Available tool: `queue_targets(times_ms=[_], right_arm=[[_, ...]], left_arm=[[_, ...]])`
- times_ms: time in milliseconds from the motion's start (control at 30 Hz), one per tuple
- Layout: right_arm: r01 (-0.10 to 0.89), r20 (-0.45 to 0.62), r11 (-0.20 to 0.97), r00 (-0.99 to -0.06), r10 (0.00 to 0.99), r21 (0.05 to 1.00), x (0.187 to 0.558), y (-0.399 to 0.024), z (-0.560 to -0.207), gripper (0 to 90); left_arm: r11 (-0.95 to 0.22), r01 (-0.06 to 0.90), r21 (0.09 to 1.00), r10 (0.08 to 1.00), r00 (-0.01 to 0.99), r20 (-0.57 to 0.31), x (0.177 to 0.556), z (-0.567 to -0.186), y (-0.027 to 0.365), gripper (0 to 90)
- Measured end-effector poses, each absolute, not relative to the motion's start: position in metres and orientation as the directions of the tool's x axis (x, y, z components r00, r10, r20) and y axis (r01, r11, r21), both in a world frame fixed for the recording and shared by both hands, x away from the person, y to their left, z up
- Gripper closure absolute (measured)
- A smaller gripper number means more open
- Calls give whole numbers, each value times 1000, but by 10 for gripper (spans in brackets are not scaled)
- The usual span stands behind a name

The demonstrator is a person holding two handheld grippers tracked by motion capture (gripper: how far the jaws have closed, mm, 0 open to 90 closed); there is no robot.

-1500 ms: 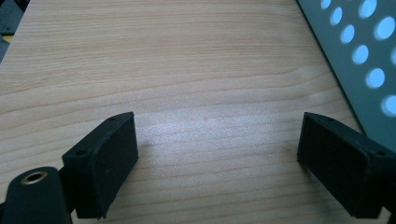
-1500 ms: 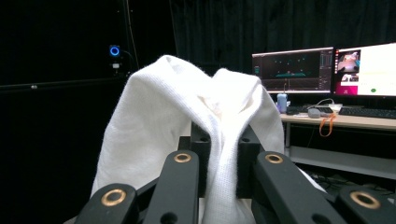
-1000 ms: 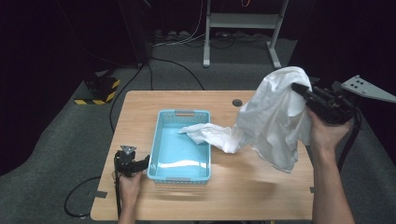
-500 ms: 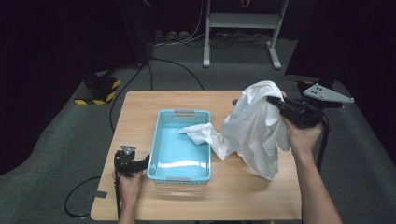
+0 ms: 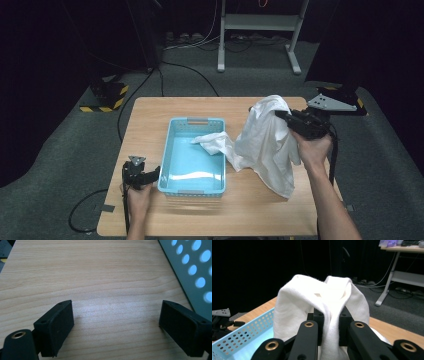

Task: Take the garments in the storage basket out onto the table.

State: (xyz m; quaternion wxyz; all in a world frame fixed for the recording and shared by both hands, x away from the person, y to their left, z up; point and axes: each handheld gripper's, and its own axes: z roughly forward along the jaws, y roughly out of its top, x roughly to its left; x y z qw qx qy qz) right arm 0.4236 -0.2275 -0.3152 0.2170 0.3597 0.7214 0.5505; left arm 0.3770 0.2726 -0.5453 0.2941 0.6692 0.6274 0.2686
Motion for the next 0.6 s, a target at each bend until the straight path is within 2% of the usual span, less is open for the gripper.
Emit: queue_targets(times_ms=[600], right_arm=[[350,109,159,-635,765,923,444,-208,-357,818]], left_arm=[[-34,680,732,998,68,-18,377,-545,273,126]])
